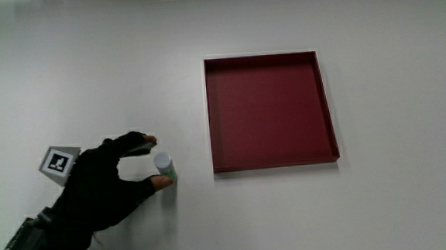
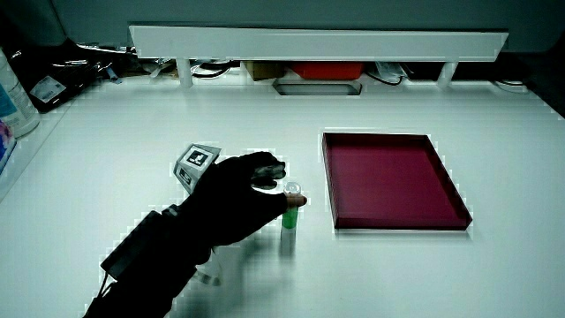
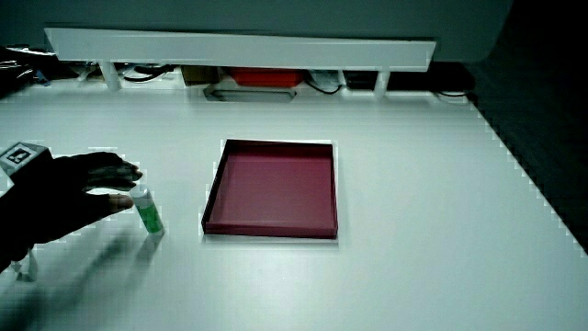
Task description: Place glue stick
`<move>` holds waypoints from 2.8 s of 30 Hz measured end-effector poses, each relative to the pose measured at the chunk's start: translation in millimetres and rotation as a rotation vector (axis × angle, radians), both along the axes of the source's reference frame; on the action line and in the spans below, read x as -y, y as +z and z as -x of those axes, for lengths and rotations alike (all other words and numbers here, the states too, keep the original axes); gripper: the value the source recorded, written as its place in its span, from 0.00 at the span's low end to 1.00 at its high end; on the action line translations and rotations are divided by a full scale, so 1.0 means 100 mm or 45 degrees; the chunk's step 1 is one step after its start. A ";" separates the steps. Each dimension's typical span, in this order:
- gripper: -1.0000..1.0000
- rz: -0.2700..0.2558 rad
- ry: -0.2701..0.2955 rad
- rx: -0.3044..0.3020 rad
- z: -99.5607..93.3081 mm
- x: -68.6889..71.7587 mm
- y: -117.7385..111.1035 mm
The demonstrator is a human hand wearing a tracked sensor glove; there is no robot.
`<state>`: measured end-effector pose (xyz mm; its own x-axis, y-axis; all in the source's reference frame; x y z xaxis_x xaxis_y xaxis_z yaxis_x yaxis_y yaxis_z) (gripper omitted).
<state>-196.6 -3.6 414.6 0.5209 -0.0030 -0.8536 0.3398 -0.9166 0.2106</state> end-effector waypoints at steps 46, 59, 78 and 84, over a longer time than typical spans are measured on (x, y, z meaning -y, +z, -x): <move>0.29 0.190 -0.068 -0.033 0.39 -0.32 0.75; 0.10 0.203 -0.063 -0.092 0.43 -0.34 0.71; 0.00 0.269 0.299 -0.078 0.66 0.02 0.20; 0.00 0.305 0.311 -0.075 0.70 0.17 0.01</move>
<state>-266.3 -21.0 415.1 0.4810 -0.0880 -0.8723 0.5612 -0.7334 0.3835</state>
